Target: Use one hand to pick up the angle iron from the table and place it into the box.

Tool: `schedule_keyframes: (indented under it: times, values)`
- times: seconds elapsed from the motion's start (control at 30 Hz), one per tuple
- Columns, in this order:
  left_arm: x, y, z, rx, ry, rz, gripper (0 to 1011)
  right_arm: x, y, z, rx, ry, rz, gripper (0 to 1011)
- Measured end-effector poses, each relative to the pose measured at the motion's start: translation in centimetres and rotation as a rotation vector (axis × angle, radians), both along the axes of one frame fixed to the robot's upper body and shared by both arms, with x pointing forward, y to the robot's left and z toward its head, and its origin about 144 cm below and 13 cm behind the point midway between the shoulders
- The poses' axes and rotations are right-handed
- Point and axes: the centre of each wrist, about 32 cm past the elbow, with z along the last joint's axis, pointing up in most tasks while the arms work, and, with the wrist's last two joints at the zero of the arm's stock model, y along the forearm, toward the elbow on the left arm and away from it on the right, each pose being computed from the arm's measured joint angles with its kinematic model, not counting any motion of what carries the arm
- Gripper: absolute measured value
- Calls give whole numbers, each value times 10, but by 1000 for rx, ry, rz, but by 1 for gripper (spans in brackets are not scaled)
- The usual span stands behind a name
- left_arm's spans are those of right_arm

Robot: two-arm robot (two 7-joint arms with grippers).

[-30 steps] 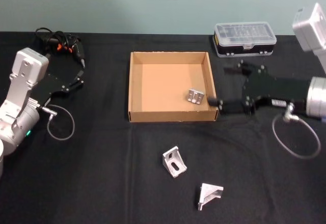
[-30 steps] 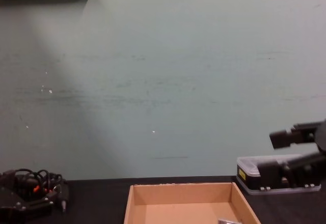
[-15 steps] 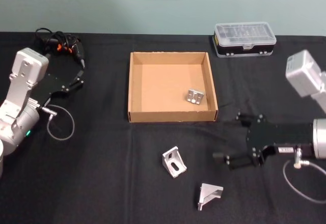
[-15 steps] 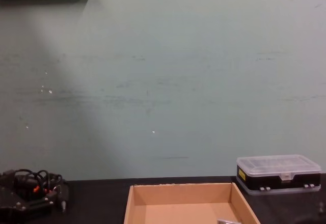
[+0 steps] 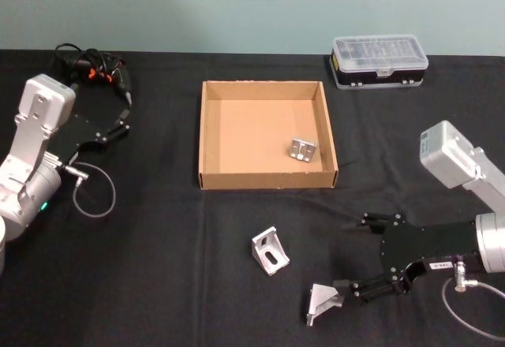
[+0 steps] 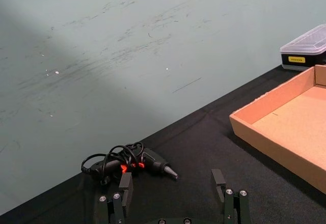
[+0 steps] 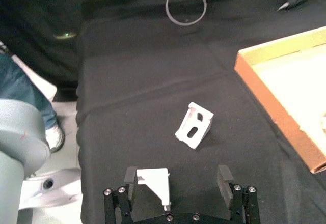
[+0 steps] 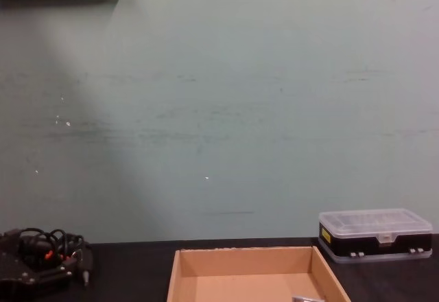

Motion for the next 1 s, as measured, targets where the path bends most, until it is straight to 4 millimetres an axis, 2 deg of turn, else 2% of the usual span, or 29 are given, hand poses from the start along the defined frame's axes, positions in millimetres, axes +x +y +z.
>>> schedule_keyframes:
  times: [1.0]
  values:
    - [0,0,0,0,0,0,1000,6,13,-14,-137,17,105,1003]
